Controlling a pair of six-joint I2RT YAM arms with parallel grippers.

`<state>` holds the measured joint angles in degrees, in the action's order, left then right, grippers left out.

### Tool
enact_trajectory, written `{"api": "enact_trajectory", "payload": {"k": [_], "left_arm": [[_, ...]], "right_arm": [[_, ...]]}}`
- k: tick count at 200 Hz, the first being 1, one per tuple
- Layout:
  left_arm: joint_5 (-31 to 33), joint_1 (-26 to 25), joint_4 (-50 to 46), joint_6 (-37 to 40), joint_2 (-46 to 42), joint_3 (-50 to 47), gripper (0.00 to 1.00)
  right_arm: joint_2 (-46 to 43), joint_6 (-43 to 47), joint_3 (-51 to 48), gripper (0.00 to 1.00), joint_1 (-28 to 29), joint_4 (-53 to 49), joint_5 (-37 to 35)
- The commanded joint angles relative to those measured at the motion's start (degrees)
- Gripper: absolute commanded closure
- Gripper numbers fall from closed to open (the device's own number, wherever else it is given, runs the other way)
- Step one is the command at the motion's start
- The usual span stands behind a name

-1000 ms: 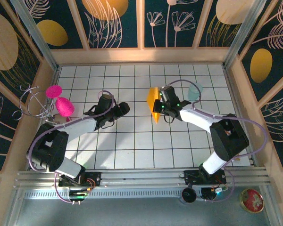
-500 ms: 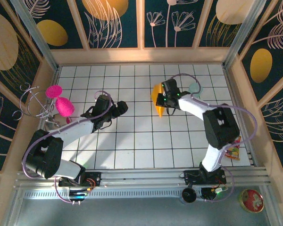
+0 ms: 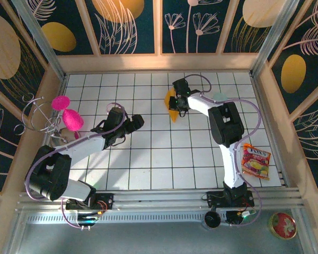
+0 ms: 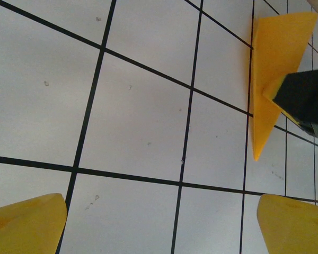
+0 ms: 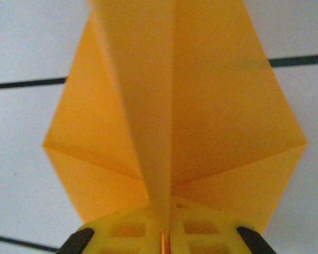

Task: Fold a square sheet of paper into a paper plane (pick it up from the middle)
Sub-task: Move the paper plane to the top-center of the table.

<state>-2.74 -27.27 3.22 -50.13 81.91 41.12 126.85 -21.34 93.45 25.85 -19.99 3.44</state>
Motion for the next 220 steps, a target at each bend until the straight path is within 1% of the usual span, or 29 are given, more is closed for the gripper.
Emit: {"api": "enact_trajectory", "payload": {"k": [1, 13, 37, 56, 63, 101, 122, 138, 168, 220], "left_arm": [[-1.21, 0.46, 0.71, 0.91, 1.2, -0.52, 0.08], [-1.43, 0.46, 0.99, 0.81, 1.41, -0.72, 0.07], [-1.66, 0.46, 1.06, 0.82, 1.82, -0.69, 0.07], [-1.79, 0.46, 1.17, 0.82, 1.94, -0.62, 0.07], [-1.83, 0.46, 1.25, 0.77, 1.94, -0.61, 0.07], [-2.0, 0.46, 1.33, 0.73, 2.2, -0.73, 0.07], [-2.23, 0.42, 1.37, 0.62, 2.38, -0.78, 0.07], [-2.18, 0.45, 1.43, 0.64, 2.53, -0.78, 0.07], [-2.28, 0.41, 1.43, 0.65, 2.6, -0.7, 0.06], [-2.37, 0.46, 1.41, 0.73, 2.64, -0.69, 0.06]], "right_arm": [[2.33, 1.87, 3.23, 0.84, -0.45, -4.23, -2.83], [3.05, 2.2, 3.92, 0.77, -0.45, -4.77, -3.62], [4.05, 2.71, 4.72, 0.7, -0.43, -5.32, -4.06], [4.62, 2.97, 5.05, 0.67, -0.43, -5.4, -4.06], [4.8, 2.95, 5.24, 0.66, -0.43, -5.5, -5.21], [6.47, 3.83, 6.38, 0.59, 0.07, -6.18, -6.61], [7.52, 4.31, 6.62, 0.53, 0.76, -6.68, -8.91], [8.55, 5.18, 7.32, 0.5, 1.85, -7.88, -12.36], [9.81, 5.93, 7.38, 0.49, 3.29, -8.7, -15.23], [10.26, 6.26, 7.68, 0.49, 3.42, -8.75, -15.6]]}}
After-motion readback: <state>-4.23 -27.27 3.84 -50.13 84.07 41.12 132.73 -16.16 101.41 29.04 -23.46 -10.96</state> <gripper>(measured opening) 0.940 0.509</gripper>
